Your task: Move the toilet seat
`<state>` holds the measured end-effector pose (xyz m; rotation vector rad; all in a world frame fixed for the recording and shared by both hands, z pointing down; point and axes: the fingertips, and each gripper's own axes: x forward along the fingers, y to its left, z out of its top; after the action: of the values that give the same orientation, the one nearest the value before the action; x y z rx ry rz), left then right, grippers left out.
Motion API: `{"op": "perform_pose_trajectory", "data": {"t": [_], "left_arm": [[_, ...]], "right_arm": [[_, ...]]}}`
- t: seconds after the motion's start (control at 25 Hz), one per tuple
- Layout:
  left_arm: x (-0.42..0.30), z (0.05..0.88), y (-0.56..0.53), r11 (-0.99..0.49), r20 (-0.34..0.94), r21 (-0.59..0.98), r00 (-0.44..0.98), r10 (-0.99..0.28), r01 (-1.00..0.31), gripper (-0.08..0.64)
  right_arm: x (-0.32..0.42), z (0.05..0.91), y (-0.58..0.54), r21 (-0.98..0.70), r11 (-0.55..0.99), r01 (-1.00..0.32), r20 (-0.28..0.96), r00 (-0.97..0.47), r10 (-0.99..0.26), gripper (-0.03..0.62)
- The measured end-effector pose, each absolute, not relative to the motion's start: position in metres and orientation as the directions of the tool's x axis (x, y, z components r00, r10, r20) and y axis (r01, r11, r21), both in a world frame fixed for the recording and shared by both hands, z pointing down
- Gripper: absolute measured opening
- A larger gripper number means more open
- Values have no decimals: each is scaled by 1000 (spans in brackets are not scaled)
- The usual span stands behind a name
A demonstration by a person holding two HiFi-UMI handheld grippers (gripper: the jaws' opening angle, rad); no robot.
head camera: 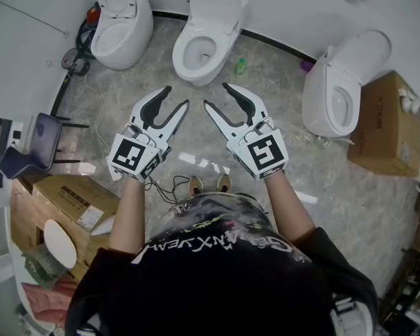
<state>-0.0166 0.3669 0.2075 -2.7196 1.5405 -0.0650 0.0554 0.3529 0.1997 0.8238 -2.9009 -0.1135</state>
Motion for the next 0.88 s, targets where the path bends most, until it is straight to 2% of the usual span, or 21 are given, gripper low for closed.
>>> {"op": "perform_pose_trajectory", "data": {"t": [0.2, 0.36, 0.48, 0.68, 0.88], "left_arm": [[-13, 215, 370, -535, 55, -37, 533, -845, -844, 334], [-12, 220, 370, -534, 76, -49, 530, -844, -844, 403], [-13, 223, 372, -543, 96, -51, 537, -838, -838, 448], [-9, 222, 375, -557, 111, -86, 548, -829, -826, 477], [-7, 222, 376, -542, 115, -96, 532, -839, -835, 483]], "right_arm": [[52, 205, 354, 142, 856, -498, 76, -856, -511, 331], [54, 207, 354, 152, 859, -488, 72, -862, -502, 435], [59, 210, 356, 108, 862, -495, 130, -853, -506, 500], [61, 208, 356, 146, 866, -479, 88, -865, -493, 518], [66, 210, 361, 124, 867, -482, 141, -857, -496, 525]]}}
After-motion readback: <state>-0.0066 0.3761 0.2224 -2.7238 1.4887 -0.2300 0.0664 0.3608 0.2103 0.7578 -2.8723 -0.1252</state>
